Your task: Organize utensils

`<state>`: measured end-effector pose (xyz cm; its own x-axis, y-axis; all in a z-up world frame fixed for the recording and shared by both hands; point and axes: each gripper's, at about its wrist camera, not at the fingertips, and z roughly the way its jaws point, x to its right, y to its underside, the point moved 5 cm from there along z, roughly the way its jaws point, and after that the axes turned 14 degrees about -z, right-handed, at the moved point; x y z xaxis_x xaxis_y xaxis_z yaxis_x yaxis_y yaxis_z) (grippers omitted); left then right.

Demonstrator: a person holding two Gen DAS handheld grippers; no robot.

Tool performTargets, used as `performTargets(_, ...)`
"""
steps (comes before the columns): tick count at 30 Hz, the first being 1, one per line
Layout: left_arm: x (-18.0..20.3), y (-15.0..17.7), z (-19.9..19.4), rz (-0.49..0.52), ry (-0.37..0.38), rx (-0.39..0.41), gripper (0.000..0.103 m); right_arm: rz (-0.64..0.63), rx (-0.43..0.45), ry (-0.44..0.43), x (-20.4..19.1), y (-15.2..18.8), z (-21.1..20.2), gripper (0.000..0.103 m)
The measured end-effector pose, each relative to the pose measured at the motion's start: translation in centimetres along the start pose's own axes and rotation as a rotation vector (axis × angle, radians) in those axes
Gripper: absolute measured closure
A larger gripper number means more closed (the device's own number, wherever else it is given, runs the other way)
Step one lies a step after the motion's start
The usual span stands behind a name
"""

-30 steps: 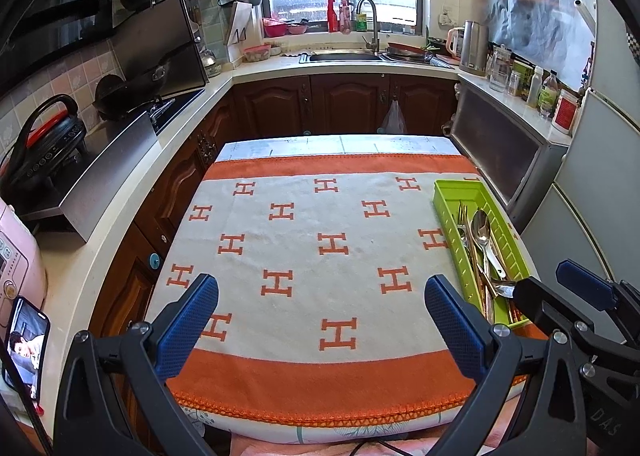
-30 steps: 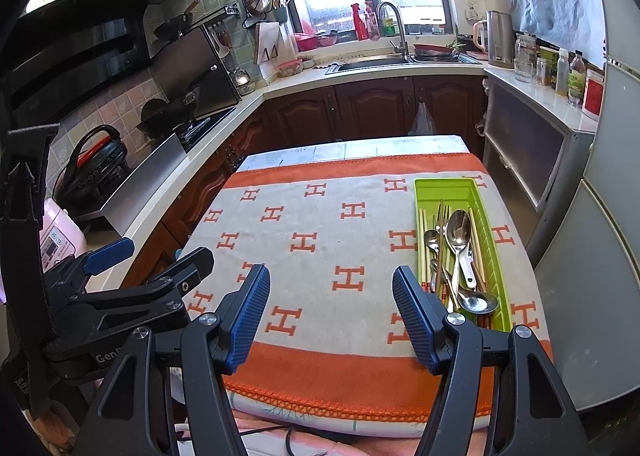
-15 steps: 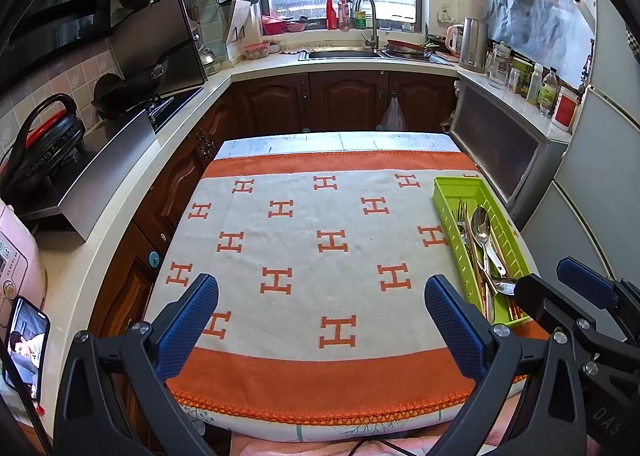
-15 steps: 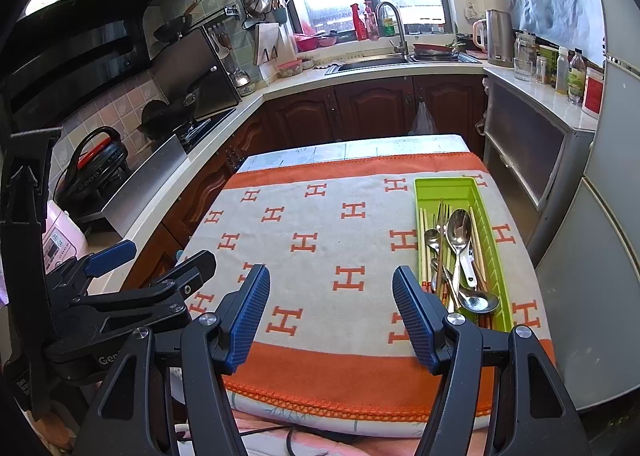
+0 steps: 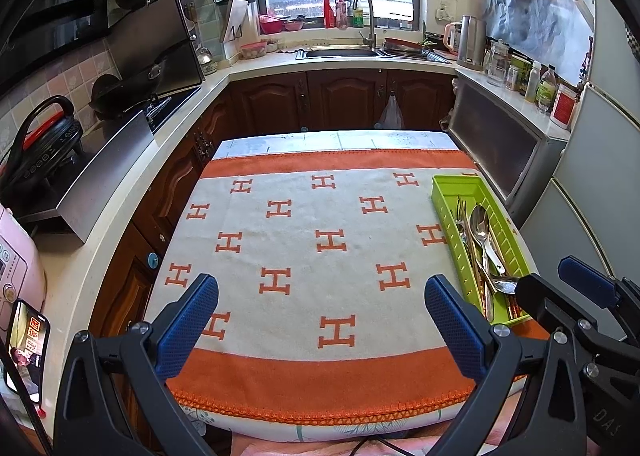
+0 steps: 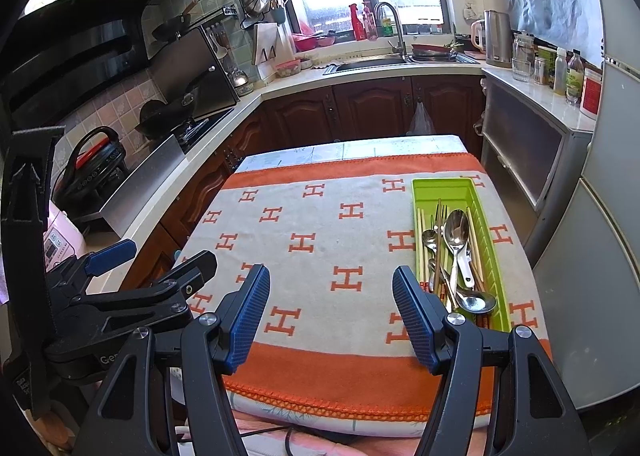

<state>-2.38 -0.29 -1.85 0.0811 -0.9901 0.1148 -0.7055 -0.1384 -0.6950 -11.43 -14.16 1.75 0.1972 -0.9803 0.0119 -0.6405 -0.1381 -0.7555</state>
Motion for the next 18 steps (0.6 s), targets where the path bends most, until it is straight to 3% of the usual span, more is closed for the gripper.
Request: performTargets(18, -1.7, -0.2, 1.6, -0.004, 0.004, -0.042, 0.001, -0.001, -0.043, 0.007, -1.0, -0.1, 1.7, 0.038)
